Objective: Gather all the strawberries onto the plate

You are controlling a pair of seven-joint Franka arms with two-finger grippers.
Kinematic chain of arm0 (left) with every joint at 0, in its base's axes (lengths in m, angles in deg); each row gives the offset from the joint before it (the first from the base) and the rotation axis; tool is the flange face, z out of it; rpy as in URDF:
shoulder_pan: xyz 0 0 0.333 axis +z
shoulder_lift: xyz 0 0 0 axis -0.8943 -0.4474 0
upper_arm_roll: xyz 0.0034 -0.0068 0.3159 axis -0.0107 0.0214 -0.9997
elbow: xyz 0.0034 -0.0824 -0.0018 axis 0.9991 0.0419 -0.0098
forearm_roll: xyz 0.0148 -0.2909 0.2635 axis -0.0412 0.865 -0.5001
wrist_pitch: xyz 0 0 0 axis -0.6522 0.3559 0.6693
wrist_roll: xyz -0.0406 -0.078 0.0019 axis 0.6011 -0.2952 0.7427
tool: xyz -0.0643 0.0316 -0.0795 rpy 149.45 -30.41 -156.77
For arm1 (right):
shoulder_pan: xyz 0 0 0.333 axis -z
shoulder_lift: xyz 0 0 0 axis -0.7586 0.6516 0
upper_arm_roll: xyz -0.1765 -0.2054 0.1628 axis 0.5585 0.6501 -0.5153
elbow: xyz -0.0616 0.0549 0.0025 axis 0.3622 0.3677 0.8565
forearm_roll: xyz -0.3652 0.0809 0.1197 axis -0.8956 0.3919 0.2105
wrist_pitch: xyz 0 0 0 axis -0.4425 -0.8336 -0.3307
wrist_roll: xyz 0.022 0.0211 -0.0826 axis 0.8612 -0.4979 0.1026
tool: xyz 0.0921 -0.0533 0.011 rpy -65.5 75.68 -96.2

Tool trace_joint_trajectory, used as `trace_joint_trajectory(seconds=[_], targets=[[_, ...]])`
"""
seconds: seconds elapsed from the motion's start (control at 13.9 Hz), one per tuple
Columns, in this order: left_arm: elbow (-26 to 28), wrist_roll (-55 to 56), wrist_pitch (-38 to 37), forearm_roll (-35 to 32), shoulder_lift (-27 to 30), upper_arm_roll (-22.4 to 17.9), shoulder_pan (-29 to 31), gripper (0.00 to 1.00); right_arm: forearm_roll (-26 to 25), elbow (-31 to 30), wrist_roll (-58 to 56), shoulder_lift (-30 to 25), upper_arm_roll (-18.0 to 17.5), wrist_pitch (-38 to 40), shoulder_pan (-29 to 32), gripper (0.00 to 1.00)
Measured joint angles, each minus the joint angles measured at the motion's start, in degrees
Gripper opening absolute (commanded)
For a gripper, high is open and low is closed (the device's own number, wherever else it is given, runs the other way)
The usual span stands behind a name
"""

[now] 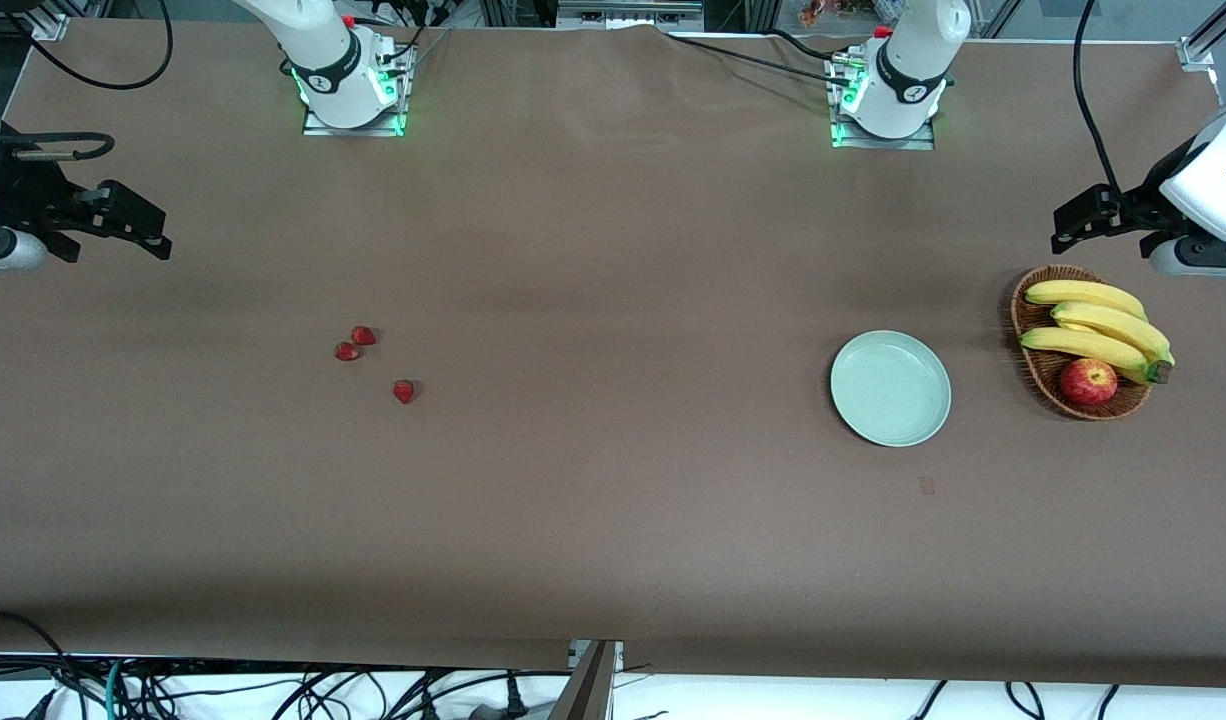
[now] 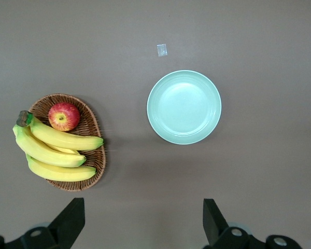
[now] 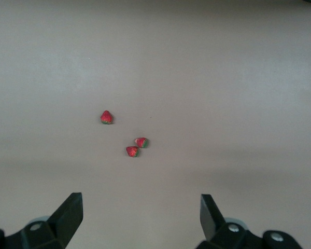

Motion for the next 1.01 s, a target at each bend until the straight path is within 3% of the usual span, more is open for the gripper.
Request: trace_joint_trajectory(seconds=[1.01], targets=[[-0.05, 0.0, 0.0, 0.0, -0.03, 0.24, 0.0, 1.0, -0.47, -0.34, 1.4, 1.36, -0.92, -1.82, -1.1, 1.0]])
